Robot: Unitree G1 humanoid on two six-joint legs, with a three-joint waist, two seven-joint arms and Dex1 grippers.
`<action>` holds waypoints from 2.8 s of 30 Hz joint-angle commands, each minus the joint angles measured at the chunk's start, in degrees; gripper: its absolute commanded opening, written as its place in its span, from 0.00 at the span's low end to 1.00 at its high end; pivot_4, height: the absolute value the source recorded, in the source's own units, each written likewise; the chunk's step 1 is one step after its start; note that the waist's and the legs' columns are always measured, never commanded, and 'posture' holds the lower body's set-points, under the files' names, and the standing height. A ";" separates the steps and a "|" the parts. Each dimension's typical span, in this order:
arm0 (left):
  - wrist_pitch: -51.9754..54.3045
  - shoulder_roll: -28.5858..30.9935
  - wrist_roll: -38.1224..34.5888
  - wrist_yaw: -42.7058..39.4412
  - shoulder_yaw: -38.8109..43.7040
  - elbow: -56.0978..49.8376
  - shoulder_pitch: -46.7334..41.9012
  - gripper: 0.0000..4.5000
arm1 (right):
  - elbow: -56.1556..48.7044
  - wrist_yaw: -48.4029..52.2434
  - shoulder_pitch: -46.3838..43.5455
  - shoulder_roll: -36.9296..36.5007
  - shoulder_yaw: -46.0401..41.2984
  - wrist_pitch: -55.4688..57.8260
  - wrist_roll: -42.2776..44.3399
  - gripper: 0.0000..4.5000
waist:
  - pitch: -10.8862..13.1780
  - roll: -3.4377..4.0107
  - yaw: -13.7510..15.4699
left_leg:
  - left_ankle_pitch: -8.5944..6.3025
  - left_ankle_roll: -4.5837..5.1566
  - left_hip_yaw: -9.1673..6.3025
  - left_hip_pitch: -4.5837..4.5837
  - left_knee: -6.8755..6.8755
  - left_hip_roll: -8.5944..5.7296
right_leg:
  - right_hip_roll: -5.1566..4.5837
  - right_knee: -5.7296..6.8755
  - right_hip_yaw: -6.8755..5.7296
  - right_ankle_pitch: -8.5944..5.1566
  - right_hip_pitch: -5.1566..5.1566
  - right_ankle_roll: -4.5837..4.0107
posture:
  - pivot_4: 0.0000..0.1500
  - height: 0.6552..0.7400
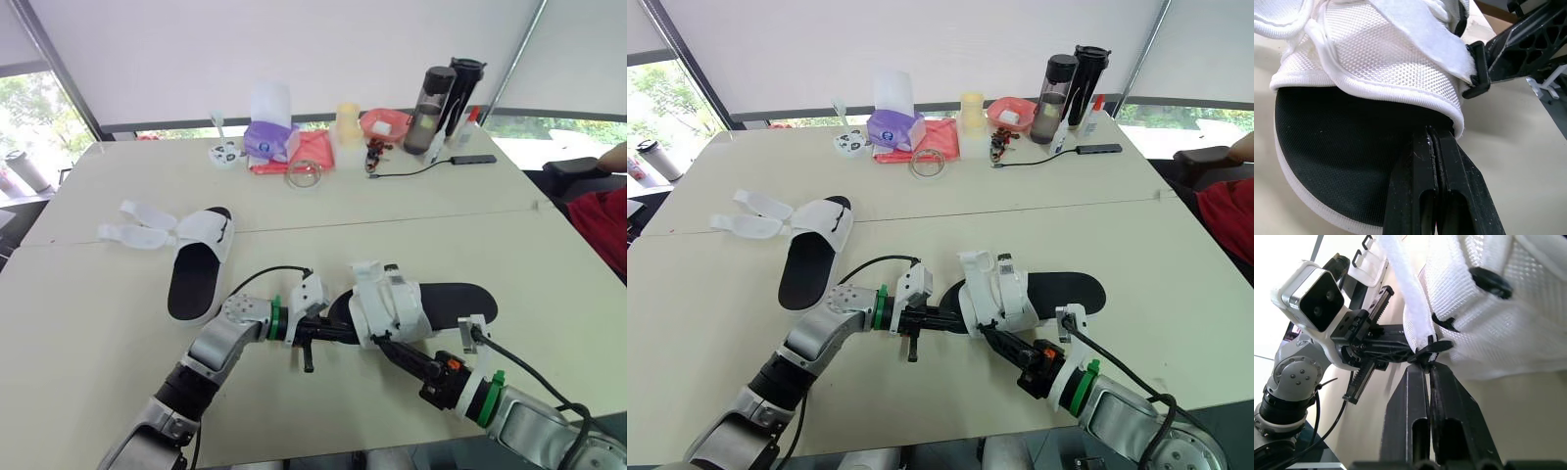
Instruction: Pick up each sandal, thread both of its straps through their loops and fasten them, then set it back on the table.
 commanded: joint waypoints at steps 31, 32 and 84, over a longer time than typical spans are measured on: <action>-0.83 0.31 1.57 -1.00 -2.62 2.58 -0.08 0.00 | -6.06 23.18 19.11 -15.52 7.59 -1.81 -20.53 0.01 | -0.35 -0.39 0.15 | -0.01 0.00 -0.03 0.17 -0.02 0.08 | 0.09 -0.04 0.00 -0.05 0.20 0.02 | 1.00 1.00; -0.96 0.35 1.58 -1.08 -2.64 2.74 -0.11 0.00 | -6.69 23.44 19.40 -16.48 7.52 -1.77 -21.01 0.01 | -0.36 -0.36 0.15 | -0.01 0.00 -0.02 0.17 -0.02 0.07 | 0.08 -0.04 0.00 -0.05 0.19 0.02 | 1.00 1.00; -1.94 -0.24 1.99 0.96 -1.94 4.78 -0.21 0.00 | 0.68 29.92 -4.33 -16.82 0.40 5.96 -8.27 0.02 | -0.40 -0.18 0.09 | 0.00 0.01 -0.07 0.25 0.23 0.00 | 0.08 0.06 0.00 -0.01 0.39 0.03 | 1.00 1.00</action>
